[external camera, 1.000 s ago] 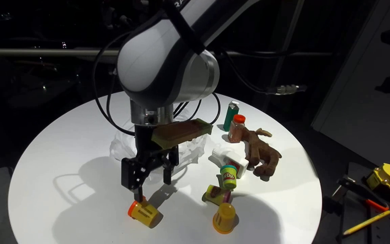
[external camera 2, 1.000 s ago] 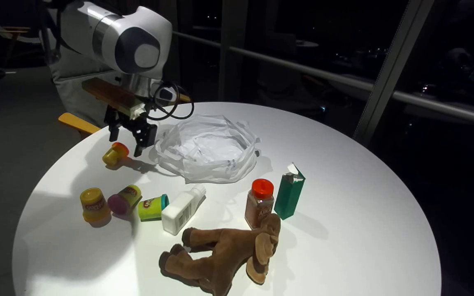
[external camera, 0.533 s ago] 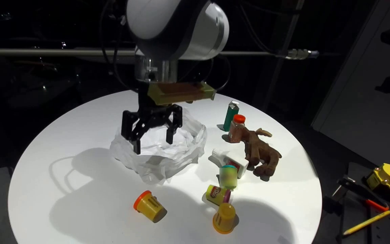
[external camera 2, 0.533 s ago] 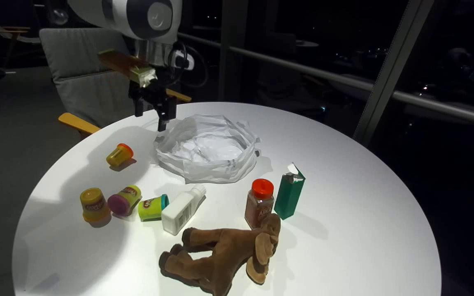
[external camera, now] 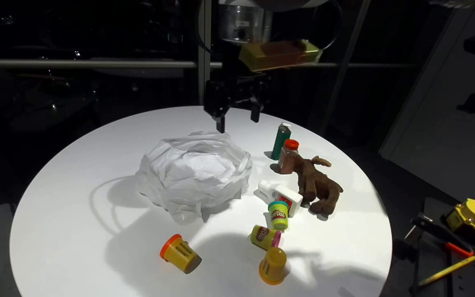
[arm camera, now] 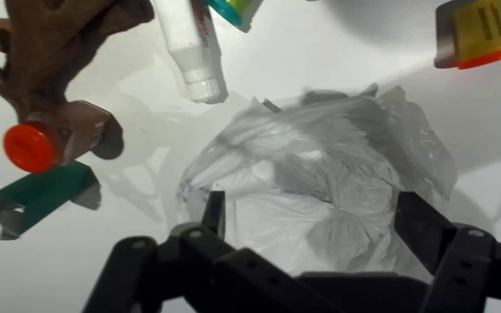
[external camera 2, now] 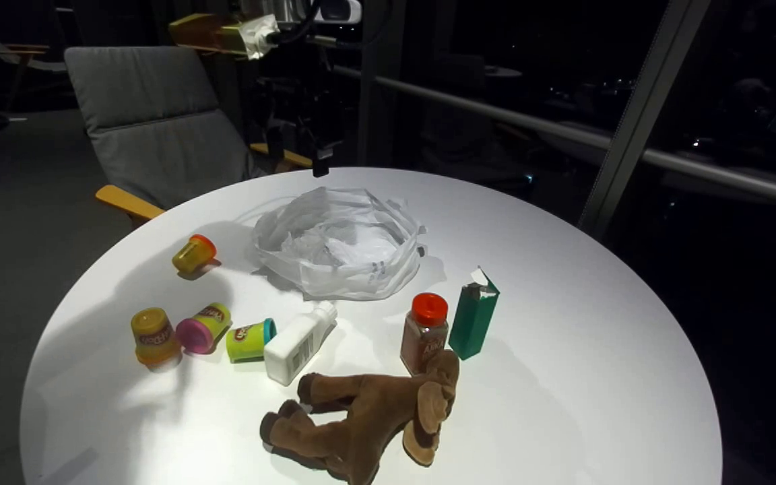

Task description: Remove the objects in the plastic and place them on the table

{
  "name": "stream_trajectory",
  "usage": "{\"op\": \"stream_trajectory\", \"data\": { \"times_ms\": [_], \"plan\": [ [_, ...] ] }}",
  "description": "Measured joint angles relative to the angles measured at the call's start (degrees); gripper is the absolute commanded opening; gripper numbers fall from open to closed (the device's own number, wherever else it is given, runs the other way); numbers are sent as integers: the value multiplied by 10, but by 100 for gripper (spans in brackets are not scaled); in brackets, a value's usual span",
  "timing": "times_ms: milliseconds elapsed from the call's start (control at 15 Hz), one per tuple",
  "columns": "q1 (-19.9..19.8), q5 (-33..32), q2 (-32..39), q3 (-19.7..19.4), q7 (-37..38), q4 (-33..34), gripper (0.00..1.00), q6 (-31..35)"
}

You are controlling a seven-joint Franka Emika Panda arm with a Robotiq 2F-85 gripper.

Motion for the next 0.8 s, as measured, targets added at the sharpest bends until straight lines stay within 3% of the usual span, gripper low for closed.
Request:
{"op": "stream_trajectory", "data": {
  "times_ms": [400, 800],
  "plan": [
    [-42, -22, -168, 2, -24, -167, 100, -67],
    [-74, -21, -344, 28, -52, -251, 100, -152]
  ]
}}
